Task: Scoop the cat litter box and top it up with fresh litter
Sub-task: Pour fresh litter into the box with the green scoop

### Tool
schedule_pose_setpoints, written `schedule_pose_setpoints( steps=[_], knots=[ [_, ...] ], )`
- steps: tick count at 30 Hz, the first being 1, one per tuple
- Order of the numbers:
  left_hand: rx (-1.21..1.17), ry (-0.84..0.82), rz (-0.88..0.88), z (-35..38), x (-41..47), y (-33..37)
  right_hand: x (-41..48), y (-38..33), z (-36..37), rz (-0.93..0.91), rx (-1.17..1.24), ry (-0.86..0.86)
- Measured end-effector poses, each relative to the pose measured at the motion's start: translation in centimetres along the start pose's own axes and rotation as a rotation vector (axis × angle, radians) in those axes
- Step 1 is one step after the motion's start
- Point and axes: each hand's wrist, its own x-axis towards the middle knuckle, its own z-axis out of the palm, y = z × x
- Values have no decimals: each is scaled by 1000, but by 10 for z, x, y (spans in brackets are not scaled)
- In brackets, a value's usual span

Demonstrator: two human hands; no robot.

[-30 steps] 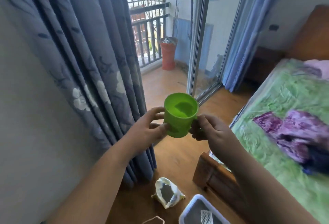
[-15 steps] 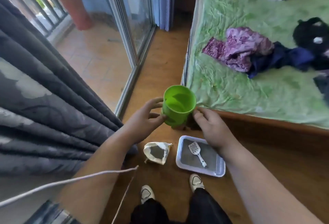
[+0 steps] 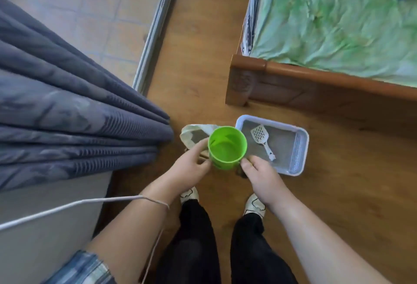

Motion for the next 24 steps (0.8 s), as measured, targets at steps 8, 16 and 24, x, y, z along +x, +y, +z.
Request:
schedule_pose_setpoints(
  steps=[8,16,24],
  knots=[
    [-160,216,-206,86,95,-144,117,135,79,-14,-83,-106],
    [-120,297,-320,86,158,-291,206,219,166,-42,-132,-75],
    [206,286,-317,35,219,-314,278,220,177,-128,-387,-139]
  ],
)
